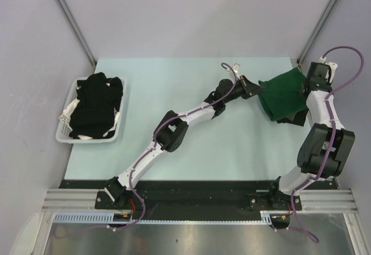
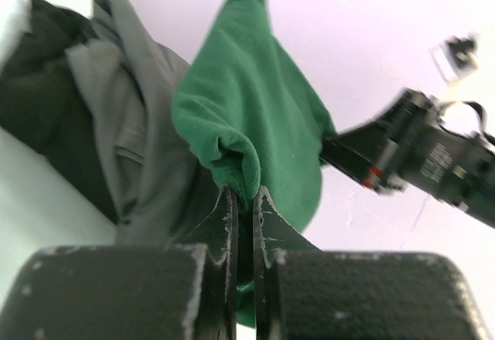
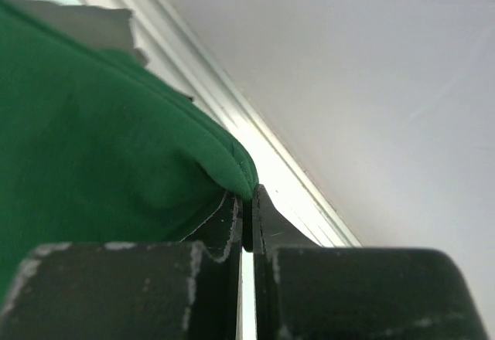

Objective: Fold and stack the t-shirts

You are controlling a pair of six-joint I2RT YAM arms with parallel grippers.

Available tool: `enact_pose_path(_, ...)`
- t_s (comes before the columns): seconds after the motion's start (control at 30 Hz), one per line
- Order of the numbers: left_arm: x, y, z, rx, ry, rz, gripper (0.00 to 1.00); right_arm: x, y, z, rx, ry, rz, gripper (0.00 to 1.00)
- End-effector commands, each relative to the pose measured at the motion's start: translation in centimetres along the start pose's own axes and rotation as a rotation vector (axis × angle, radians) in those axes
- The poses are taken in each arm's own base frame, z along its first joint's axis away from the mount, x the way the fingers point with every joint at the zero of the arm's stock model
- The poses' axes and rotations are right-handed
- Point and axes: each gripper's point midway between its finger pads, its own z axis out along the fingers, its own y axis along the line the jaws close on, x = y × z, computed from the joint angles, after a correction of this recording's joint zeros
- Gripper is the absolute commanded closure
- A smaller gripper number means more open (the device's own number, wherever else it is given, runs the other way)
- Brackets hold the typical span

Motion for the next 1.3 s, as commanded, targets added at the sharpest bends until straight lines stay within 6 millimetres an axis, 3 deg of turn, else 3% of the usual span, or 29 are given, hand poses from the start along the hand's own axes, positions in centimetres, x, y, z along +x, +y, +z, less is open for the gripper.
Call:
enact_pose_path(0.0,-2.8,-5.5,0.3,0.107,-0.045,0.051,1.0,-3.5,-3.5,1.6,0.122,-0.098,0.088,1.0)
enact_pose_path(0.4,-1.8,-4.2,0.3,0.083,-0.019,0.063,1.0,-2.0,-1.1,7.1,0.098,-0.088,0.103,1.0)
enact_pose_path(0.73,-0.5,-3.9,0.0,0.079,0.031,0.074,1.0,-4.9,-0.2,9.2,0.086,-0.154,0.15,1.0)
enact_pose_path(0.77,-0.4,-4.0,0.0,0.081,0.037,0.08,1.0,-6.0,-0.4,9.1,0.087,-0.173,0.157,1.0)
enact_pose_path(0.83,-0.3,-4.1,-0.1,0.078,0.051,0.082,1.0,-5.7,-0.4,10.0,0.098,-0.148,0.15,1.0)
enact_pose_path(0.87,-0.1,-3.9,-0.1,0.073,0.058,0.084,1.0,-6.6,-0.9,10.2,0.106,-0.158,0.169,1.0)
enact_pose_path(1.27,1.1,-2.9,-0.5,0.061,0.116,0.084,1.0,-3.7,-2.7,13.3,0.137,-0.054,0.2,1.0)
